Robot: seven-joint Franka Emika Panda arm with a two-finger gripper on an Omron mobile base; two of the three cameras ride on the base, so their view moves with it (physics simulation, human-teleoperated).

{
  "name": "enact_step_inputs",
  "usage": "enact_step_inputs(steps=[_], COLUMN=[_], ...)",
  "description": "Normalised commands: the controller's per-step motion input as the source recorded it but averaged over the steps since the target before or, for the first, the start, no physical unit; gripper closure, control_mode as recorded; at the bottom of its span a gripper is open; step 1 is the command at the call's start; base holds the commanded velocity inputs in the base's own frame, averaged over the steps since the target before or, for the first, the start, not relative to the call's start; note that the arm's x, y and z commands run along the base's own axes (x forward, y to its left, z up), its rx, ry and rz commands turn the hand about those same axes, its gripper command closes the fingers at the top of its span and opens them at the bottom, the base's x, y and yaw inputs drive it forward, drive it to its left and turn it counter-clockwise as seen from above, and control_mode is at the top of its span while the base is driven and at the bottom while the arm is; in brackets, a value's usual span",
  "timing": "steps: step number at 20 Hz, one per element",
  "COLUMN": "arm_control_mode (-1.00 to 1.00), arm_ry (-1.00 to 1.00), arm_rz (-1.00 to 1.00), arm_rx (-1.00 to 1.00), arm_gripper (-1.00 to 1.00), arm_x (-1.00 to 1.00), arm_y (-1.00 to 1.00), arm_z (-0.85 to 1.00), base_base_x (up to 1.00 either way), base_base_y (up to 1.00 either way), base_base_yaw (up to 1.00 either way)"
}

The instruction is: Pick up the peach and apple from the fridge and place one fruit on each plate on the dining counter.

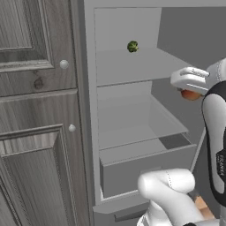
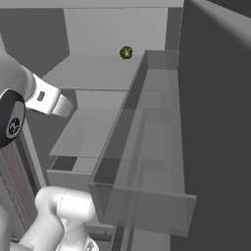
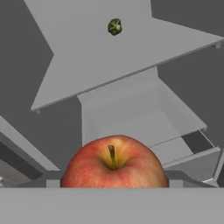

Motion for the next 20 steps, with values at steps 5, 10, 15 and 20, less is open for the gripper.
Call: enact_step_inputs(steps=[5,10,15,20], arm_control_mode=[1.00,1.00,1.00,1.00], arm_ry=[0.00,0.00,0.00,0.00], arm_rz=[0.00,0.00,0.00,0.00], arm_rx=[0.00,0.00,0.00,0.00], arm_gripper=[1.00,1.00,1.00,1.00], arm_x=[0.00,0.00,0.00,0.00], arm_y=[0.00,0.00,0.00,0.00], arm_z=[0.00,0.00,0.00,0.00], base_base_x=[-0.60,-0.95,-0.97,-0.92], base_base_y=[0.04,0.16,0.27,0.39], base_base_yaw=[0.00,0.00,0.00,-0.01])
